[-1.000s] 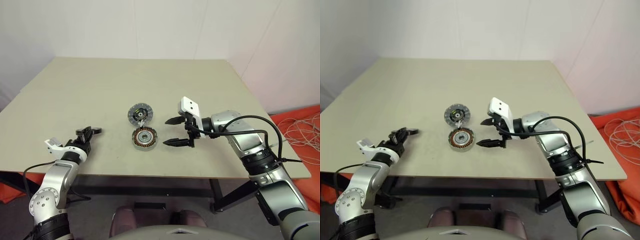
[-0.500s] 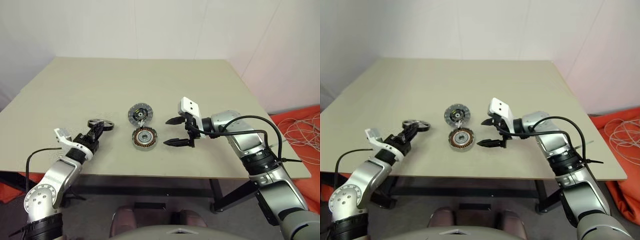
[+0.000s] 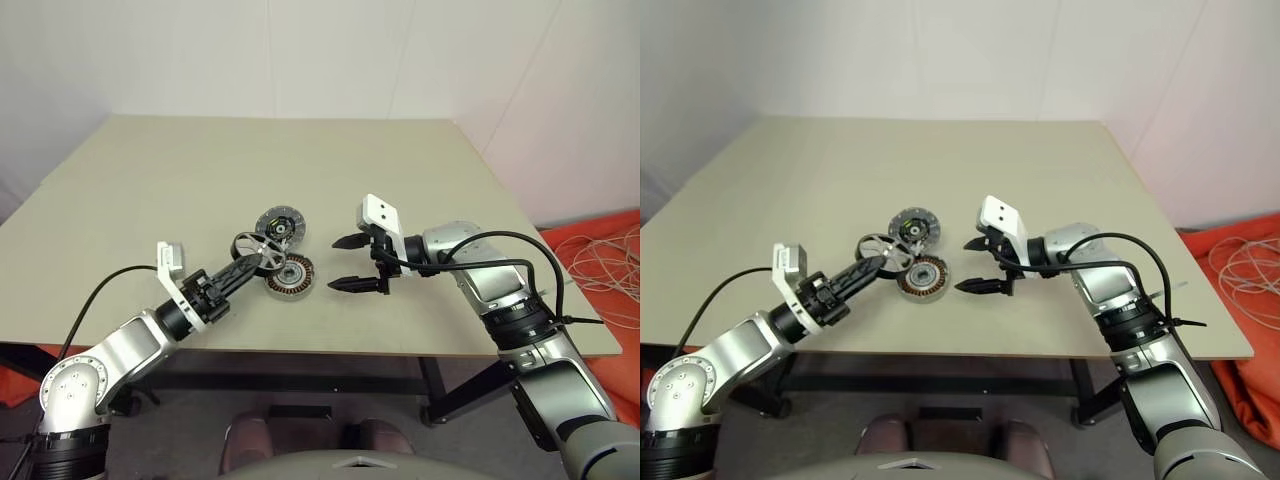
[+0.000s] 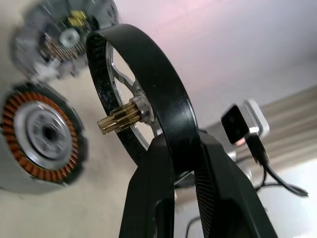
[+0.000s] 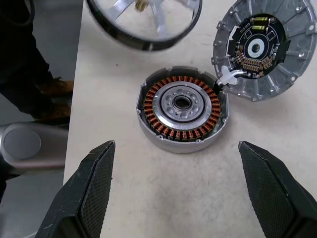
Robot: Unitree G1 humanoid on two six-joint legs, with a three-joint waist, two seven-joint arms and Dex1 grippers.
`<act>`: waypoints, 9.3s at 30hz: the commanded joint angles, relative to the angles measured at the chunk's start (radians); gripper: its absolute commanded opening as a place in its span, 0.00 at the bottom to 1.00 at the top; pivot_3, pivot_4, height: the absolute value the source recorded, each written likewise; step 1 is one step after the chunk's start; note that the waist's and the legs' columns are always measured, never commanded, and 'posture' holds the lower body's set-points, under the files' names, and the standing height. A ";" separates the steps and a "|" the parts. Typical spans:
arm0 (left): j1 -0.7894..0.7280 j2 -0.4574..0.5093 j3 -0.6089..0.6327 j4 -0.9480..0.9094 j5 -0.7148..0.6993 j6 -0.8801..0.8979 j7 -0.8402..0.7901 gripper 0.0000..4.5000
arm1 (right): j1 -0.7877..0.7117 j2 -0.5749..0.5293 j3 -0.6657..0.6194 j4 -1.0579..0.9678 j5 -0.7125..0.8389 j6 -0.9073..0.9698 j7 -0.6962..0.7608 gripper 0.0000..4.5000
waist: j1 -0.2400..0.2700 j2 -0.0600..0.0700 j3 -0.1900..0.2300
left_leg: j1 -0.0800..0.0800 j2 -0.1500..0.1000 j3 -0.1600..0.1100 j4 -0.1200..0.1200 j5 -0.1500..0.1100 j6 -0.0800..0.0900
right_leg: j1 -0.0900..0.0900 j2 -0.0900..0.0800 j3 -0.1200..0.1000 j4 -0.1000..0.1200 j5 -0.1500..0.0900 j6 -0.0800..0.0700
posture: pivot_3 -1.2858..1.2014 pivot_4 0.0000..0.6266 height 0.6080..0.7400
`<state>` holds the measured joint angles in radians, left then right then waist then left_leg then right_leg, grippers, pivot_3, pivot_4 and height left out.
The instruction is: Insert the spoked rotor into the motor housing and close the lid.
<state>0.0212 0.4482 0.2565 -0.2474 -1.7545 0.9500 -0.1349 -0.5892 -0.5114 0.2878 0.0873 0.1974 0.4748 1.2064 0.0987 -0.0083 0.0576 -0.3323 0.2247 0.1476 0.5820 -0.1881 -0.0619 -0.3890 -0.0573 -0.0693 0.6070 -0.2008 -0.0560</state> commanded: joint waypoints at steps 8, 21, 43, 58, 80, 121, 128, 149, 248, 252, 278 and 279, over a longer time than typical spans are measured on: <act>-0.162 -0.035 -0.059 0.182 0.118 0.020 -0.134 0.06 | -0.012 -0.016 -0.018 -0.025 0.010 -0.008 -0.009 1.00 | 0.001 0.000 0.000 | 0.000 0.000 0.000 0.000 0.000 0.000 | 0.001 0.000 0.000 0.000 0.000 0.000 | 0.52 0.00 1.00; -0.264 -0.125 -0.060 0.332 0.219 0.086 -0.181 0.06 | -0.005 -0.026 -0.020 -0.041 0.017 0.005 -0.015 1.00 | 0.001 0.000 0.000 | -0.001 0.000 0.000 -0.001 0.000 0.000 | 0.000 0.000 0.001 0.000 0.000 0.000 | 0.52 0.00 1.00; -0.272 -0.190 -0.004 0.385 0.277 0.121 -0.182 0.41 | -0.011 -0.019 -0.017 -0.031 0.012 -0.004 -0.020 1.00 | 0.003 0.001 0.000 | -0.002 -0.001 0.000 -0.001 0.000 0.000 | 0.000 0.000 0.000 -0.001 0.000 0.000 | 0.52 0.00 1.00; -0.199 -0.180 0.031 0.214 0.168 0.177 -0.069 0.99 | 0.001 -0.022 -0.014 -0.043 0.014 -0.001 -0.023 1.00 | 0.002 0.001 0.000 | -0.002 0.000 0.000 -0.001 0.000 0.000 | 0.000 0.000 0.000 -0.001 0.000 0.000 | 0.52 0.00 1.00; -0.045 -0.034 -0.077 0.010 -0.105 0.060 0.156 0.99 | -0.003 0.006 0.003 -0.029 0.011 -0.006 -0.018 1.00 | 0.003 0.001 0.000 | -0.001 0.000 0.000 0.000 0.000 0.000 | 0.000 0.000 0.000 -0.001 0.000 0.000 | 0.52 0.00 1.00; -0.152 -0.074 -0.058 0.057 0.085 0.107 -0.010 0.99 | 0.020 0.003 -0.027 -0.043 0.038 0.035 -0.046 1.00 | 0.003 0.001 0.000 | -0.002 0.000 0.000 -0.001 0.000 0.000 | 0.000 0.000 0.000 0.000 0.000 0.000 | 0.52 0.00 1.00; -0.064 0.052 0.060 -0.010 0.173 0.042 -0.066 0.99 | -0.018 0.100 -0.136 0.037 0.163 0.279 -0.143 1.00 | -0.003 0.003 0.001 | -0.001 0.000 0.000 -0.001 0.000 0.000 | 0.000 0.000 0.000 0.000 0.000 0.000 | 0.52 0.00 1.00; 0.077 0.238 0.130 0.054 0.862 -0.334 -0.533 0.99 | -0.234 0.321 -0.363 0.259 0.312 0.978 -0.514 1.00 | 0.000 0.007 0.003 | 0.001 0.000 0.000 -0.005 0.000 -0.001 | -0.003 0.000 0.001 0.000 0.000 0.000 | 0.52 0.00 1.00; -0.003 0.112 0.092 0.052 0.911 -0.218 -0.492 1.00 | -0.092 0.377 -0.558 0.342 1.203 1.140 -1.297 0.07 | 0.002 0.007 0.003 | -0.002 -0.001 0.000 -0.006 0.002 -0.004 | -0.007 0.000 0.002 0.000 0.000 0.000 | 0.52 0.00 1.00; -0.005 0.109 0.090 0.054 0.912 -0.216 -0.490 1.00 | -0.082 0.350 -0.530 0.286 1.226 1.140 -1.294 0.07 | 0.003 0.007 0.003 | -0.002 -0.001 0.000 -0.006 0.002 -0.005 | -0.008 0.000 0.002 0.000 0.000 0.000 | 0.52 0.00 1.00; -0.094 0.111 0.291 0.146 0.543 0.137 -0.346 1.00 | -0.068 0.077 -0.057 -0.181 0.254 -0.129 -0.314 0.07 | 0.006 0.007 0.003 | -0.010 -0.001 0.000 -0.004 0.000 -0.001 | -0.012 0.000 0.001 0.000 0.000 0.000 | 0.52 0.00 1.00; -0.094 0.111 0.294 0.151 0.531 0.143 -0.346 1.00 | -0.063 0.080 -0.054 -0.177 0.237 -0.156 -0.303 0.07 | 0.004 0.007 0.003 | -0.010 -0.001 0.000 -0.004 0.000 -0.001 | -0.012 0.000 0.001 0.000 0.000 0.000 | 0.52 0.00 1.00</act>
<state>-0.0561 0.5490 0.5185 -0.0874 -1.1793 1.0830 -0.4767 -0.6450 -0.4357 0.2378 -0.0570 0.4641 0.3984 0.8763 0.1026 -0.0018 0.0602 -0.3428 0.2240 0.1477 0.5785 -0.1879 -0.0626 -0.4014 -0.0573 -0.0682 0.6070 -0.2005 -0.0565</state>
